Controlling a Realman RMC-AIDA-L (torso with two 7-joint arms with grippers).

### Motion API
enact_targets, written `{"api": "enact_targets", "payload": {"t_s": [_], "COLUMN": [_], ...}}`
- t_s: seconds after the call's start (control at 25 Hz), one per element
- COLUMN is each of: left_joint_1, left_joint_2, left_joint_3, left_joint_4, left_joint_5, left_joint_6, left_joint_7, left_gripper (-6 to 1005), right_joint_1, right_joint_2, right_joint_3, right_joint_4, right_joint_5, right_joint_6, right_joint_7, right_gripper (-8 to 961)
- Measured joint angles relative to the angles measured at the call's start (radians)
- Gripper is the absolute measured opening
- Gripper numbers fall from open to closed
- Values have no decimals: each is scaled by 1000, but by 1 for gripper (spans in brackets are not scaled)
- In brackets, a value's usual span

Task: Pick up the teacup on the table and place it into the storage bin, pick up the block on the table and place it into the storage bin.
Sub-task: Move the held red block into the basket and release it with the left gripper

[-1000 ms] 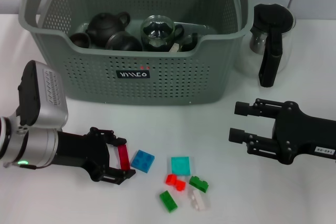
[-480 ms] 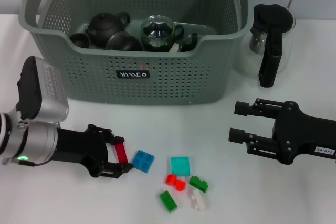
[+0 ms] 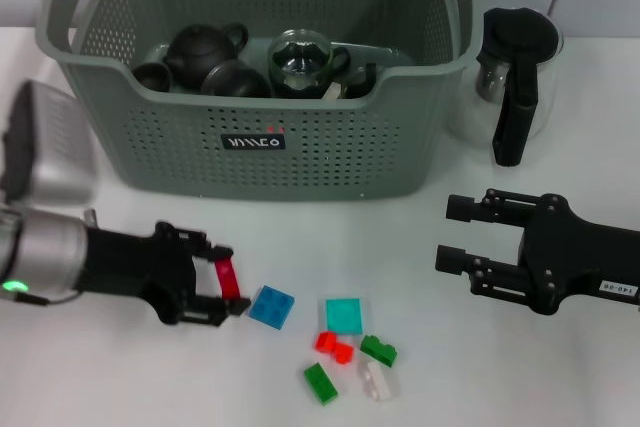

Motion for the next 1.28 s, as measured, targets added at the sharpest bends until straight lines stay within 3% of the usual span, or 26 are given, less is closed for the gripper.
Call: {"api": "enact_targets", "payload": {"t_s": [0.12, 0.24, 0.4, 0.64, 1.0, 1.12, 1.28], "left_joint_1": [-7, -51, -119, -256, -405, -459, -525], "left_joint_2": [8, 37, 64, 78, 69, 67, 64], "left_joint_3": [-103, -220, -303, -259, 100, 162, 192], "left_joint_4": [-81, -147, -218, -224, 84, 184, 283], "left_joint_5": [-71, -195, -332, -334, -155, -44, 111], "left_joint_6": [180, 366, 384, 138, -540, -646, -689], "left_joint_7": [13, -23, -221, -458, -546, -621, -725], "left_gripper": [668, 668, 669, 671, 673, 674, 675], "right_joint_1": [0, 0, 0, 4, 13, 14, 13], "right_joint_2": [0, 0, 1, 3, 7, 7, 7], "right_joint_3": [0, 0, 0, -3, -3, -2, -3], "right_joint_4": [0, 0, 0, 0, 0, 0, 0], "right_joint_5": [0, 0, 0, 0, 0, 0, 0], "right_joint_6": [-1, 1, 1, 2, 2, 3, 3], "right_joint_7": [0, 0, 0, 0, -1, -1, 0], "right_gripper": [641, 643, 643, 643, 642, 642, 642]}}
